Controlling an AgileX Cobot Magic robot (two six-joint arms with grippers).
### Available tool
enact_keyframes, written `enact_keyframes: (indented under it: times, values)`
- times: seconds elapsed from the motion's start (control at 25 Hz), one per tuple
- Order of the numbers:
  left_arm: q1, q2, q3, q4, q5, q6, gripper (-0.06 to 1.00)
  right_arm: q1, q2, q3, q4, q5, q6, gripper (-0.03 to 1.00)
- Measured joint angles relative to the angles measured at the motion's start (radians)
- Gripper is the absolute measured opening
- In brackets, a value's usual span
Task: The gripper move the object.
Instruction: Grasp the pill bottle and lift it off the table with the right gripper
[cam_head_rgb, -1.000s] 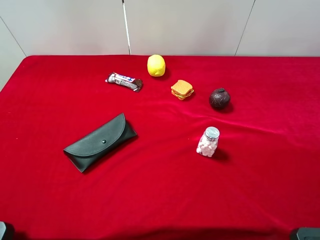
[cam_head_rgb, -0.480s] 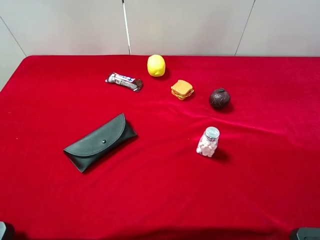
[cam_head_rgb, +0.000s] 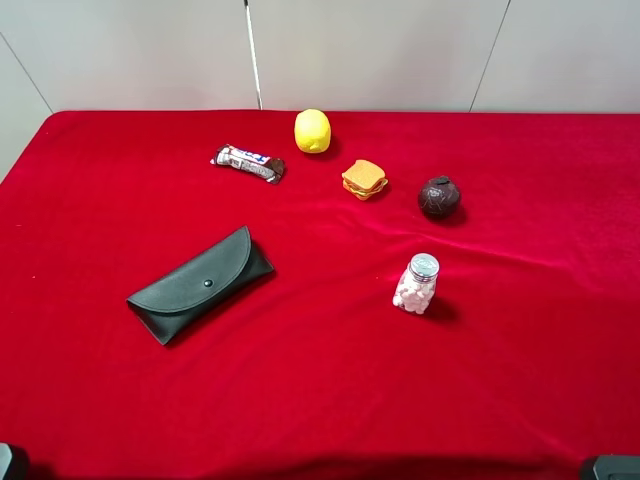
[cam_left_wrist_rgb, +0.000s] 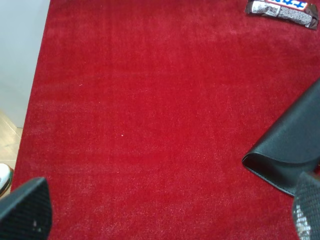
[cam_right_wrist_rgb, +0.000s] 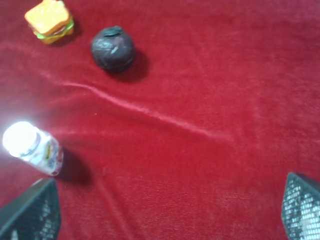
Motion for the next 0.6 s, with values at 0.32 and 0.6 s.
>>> enact_keyframes:
  times: [0.32,0.6]
  values:
    - [0.0,0.0,0.0,0.0,0.0,0.0,0.95,0.205,0.165,-0.007,0.005,-0.104,-0.008,0.67]
    - [0.0,0.0,0.0,0.0,0.0,0.0,0.95,0.352,0.317,-0.008,0.008,-0.225,-0.008,0.67]
